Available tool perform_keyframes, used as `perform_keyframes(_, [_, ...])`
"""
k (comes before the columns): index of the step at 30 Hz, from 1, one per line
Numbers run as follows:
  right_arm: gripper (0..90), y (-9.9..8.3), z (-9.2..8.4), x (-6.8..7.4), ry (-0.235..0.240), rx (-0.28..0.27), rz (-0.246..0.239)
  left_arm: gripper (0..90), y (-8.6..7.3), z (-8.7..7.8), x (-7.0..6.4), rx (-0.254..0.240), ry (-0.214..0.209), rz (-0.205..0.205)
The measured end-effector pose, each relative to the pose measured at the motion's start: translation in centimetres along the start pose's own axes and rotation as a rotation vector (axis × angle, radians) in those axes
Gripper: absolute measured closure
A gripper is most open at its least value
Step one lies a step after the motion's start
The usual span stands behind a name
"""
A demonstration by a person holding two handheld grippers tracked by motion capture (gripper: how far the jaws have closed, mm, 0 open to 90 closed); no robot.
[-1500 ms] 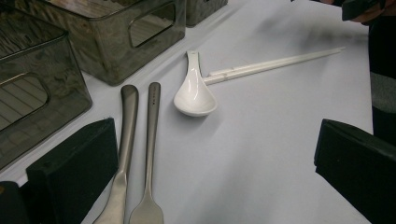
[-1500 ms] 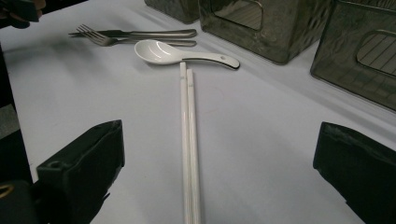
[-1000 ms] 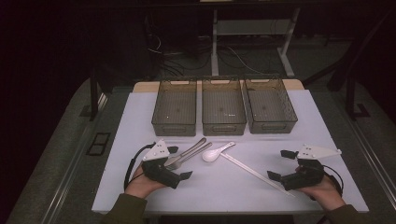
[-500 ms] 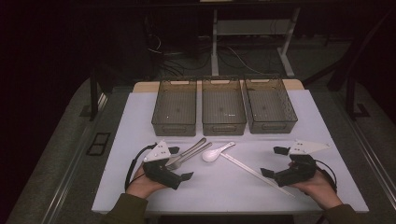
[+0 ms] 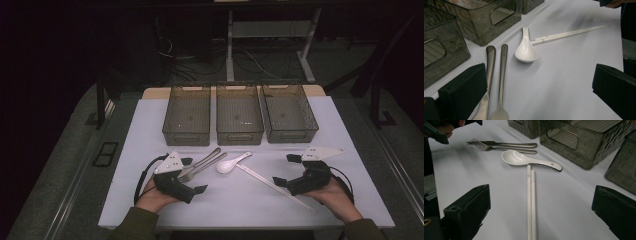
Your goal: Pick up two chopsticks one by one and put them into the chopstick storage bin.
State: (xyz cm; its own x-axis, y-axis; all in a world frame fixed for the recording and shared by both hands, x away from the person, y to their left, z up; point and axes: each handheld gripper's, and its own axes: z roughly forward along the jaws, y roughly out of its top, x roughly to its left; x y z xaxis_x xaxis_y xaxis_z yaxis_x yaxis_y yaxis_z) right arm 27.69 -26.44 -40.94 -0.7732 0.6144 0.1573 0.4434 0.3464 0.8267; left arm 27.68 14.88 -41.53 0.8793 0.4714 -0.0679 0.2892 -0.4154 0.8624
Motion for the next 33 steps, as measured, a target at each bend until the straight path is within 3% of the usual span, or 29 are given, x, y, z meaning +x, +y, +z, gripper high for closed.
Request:
perform_keyframes(18, [2.2,1.4,2.8,0.0,0.019,0.075,-0.011,0.0,0.0,0.0,0.0,0.003,-0.002,0.007])
perform_keyframes(28, [19.5,1.2,3.9,-0.2,0.009,0.172,-0.005,0.0,-0.1,0.2,-0.1,0.007,-0.004,0.006])
perform_keyframes(32, [29.3,1.1,4.0,-0.2,-0.001,0.193,-0.016,0.0,-0.1,0.2,0.0,0.01,-0.004,0.007])
perform_keyframes(33, [35.4,1.1,3.9,-0.2,-0.005,0.193,-0.018,0.0,-0.1,0.2,-0.1,0.009,-0.004,0.006])
